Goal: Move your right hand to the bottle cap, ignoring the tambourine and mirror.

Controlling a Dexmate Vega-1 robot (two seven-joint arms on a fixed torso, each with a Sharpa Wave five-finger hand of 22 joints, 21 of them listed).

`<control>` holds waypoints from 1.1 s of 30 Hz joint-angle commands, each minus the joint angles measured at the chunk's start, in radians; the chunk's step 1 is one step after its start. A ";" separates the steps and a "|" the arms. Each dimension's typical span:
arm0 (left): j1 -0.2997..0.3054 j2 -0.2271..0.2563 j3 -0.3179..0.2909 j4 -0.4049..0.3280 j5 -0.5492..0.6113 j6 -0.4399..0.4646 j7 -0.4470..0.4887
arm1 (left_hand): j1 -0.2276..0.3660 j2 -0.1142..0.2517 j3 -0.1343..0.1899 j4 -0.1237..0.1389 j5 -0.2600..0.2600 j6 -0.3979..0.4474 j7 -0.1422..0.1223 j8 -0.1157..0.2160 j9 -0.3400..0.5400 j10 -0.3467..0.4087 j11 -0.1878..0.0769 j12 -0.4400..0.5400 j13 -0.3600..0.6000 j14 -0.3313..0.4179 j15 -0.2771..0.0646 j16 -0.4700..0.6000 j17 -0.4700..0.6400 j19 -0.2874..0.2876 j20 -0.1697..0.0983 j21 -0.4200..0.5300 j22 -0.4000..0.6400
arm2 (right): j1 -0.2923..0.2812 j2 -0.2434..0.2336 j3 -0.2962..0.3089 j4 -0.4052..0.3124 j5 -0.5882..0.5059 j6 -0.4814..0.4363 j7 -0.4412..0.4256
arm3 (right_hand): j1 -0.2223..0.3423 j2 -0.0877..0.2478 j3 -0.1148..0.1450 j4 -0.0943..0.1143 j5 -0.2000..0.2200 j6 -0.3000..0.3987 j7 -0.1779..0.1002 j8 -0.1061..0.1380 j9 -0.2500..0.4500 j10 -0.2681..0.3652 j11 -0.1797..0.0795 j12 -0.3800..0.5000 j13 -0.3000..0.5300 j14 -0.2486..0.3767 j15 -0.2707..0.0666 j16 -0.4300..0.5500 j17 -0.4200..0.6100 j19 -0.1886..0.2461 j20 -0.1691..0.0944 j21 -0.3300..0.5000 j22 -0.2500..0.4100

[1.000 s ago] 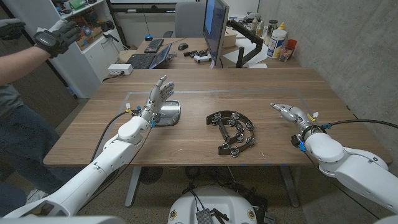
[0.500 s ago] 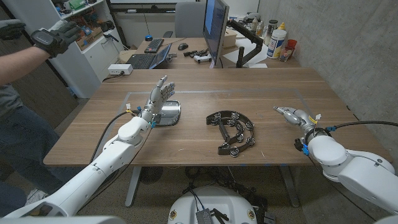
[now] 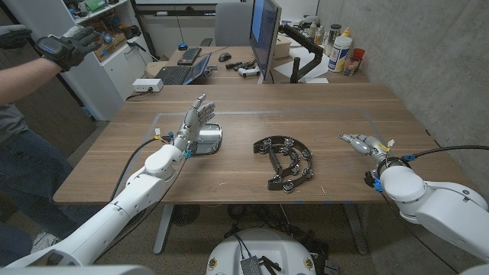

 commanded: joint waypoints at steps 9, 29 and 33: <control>0.002 -0.001 0.007 0.004 0.006 0.000 -0.002 | 0.010 -0.002 -0.008 -0.001 0.009 0.010 0.004 0.000 0.002 0.007 -0.002 -0.003 0.005 0.002 0.007 0.003 0.005 0.001 -0.021 -0.004 0.006 | 0.058 0.026 -0.031 -0.078 0.010 -0.268 -0.059 | 0.017 -0.001 0.000 -0.010 0.013 0.008 -0.009 -0.005 0.004 -0.004 -0.020 0.000 0.002 -0.025 0.021 -0.007 0.003 -0.025 0.064 -0.030 0.004; 0.011 0.006 0.007 -0.003 0.008 -0.003 -0.005 | 0.013 0.000 -0.012 -0.002 0.011 0.014 0.001 0.001 0.002 0.007 -0.001 -0.004 0.006 0.001 0.006 0.003 0.005 0.003 -0.017 -0.009 0.006 | 0.201 0.055 -0.117 -0.117 0.034 -0.576 -0.096 | 0.018 0.000 -0.003 -0.012 0.020 -0.009 -0.007 -0.013 0.004 -0.020 -0.015 -0.005 0.003 -0.048 0.048 -0.008 0.003 -0.051 0.092 -0.059 0.006; 0.012 0.008 0.006 -0.006 0.009 -0.004 -0.005 | 0.013 0.000 -0.013 -0.002 0.012 0.014 0.000 0.000 0.002 0.008 -0.004 -0.003 0.006 0.002 0.006 0.003 0.005 0.003 -0.017 -0.010 0.007 | 0.208 0.025 -0.117 -0.117 0.129 -0.576 -0.174 | 0.019 0.000 -0.003 -0.012 0.020 -0.009 -0.010 -0.012 0.004 -0.023 -0.015 -0.006 0.003 -0.049 0.048 -0.007 0.003 -0.051 0.094 -0.061 0.006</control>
